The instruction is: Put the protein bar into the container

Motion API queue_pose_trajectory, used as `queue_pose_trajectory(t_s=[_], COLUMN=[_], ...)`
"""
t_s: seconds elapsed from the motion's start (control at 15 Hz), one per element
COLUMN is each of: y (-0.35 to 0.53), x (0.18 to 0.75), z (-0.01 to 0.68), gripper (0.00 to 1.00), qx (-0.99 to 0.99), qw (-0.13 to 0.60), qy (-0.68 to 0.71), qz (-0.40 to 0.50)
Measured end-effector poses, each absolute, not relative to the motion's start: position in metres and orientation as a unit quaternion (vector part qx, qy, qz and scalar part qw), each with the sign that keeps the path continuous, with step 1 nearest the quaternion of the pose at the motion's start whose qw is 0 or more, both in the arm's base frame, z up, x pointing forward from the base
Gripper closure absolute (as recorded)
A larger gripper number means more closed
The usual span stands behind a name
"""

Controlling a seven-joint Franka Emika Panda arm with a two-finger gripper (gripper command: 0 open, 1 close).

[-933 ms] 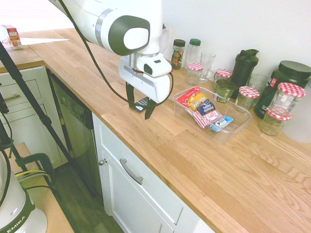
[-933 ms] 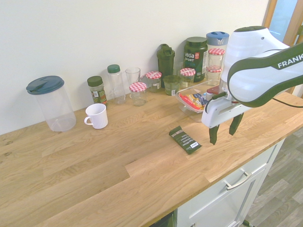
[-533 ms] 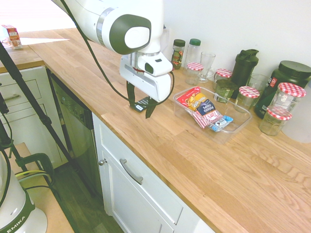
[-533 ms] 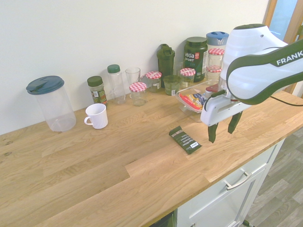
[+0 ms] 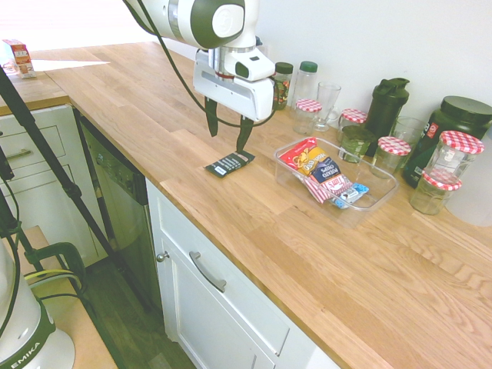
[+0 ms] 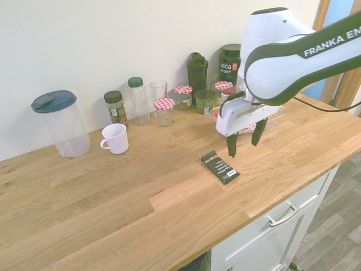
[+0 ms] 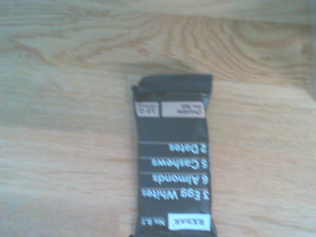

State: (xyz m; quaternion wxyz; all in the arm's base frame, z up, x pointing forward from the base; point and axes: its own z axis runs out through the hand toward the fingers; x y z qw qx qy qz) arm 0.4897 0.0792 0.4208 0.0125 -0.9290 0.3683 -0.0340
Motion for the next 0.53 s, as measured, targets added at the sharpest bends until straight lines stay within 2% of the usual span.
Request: queue_pose_trajectory(t_s=[0.53], y=[0.124], x=[0.539], z=[0.382], gripper=[0.00], qx=[-0.923], qw=[-0.020], qy=[0.383], qz=[-0.019])
